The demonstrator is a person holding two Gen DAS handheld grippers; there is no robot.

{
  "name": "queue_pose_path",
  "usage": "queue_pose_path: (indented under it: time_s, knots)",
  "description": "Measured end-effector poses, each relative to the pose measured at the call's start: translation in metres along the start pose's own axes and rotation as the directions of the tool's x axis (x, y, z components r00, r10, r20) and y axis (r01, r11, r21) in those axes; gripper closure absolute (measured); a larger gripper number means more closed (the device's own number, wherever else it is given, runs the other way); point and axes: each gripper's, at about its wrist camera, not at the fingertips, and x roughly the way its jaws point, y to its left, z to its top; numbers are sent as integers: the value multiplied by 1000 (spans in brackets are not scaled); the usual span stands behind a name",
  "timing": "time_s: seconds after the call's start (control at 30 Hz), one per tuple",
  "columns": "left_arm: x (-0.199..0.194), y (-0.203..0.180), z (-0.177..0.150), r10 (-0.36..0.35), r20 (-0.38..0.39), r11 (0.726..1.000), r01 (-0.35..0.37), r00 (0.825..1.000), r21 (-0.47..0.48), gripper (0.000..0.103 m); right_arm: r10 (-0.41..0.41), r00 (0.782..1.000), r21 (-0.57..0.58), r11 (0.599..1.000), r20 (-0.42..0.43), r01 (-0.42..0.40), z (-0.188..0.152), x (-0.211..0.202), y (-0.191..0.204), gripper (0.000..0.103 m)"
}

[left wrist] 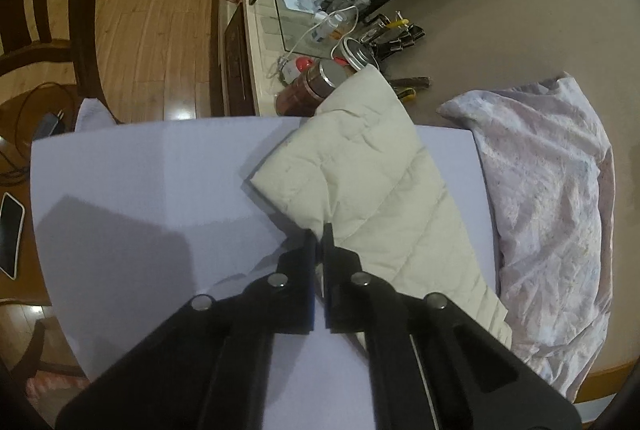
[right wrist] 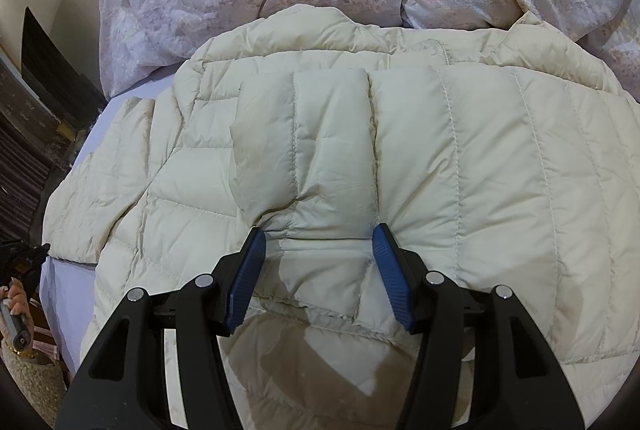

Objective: Fold large clothes
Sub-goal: 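Close the left tool on the other sleeve cuff, then lift the sleeve across the jacket back with the left tool and release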

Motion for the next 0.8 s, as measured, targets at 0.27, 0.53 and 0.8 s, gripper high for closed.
queue_pose_path:
  time_s: [0.27, 0.53, 0.8]
  knots:
    - [-14, -30, -3, 24, 36, 995, -27, 999, 93, 102, 9, 1000, 17, 1000, -13, -9, -1, -6, -1, 45]
    - [-44, -101, -32, -42, 58, 965, 25, 997, 263, 102, 34, 999, 11, 999, -11, -34, -6, -19, -1, 45]
    - [-57, -186, -112, -115, -11, 872, 106, 993, 478, 102, 46, 999, -4, 999, 22, -46, -14, -47, -9, 45]
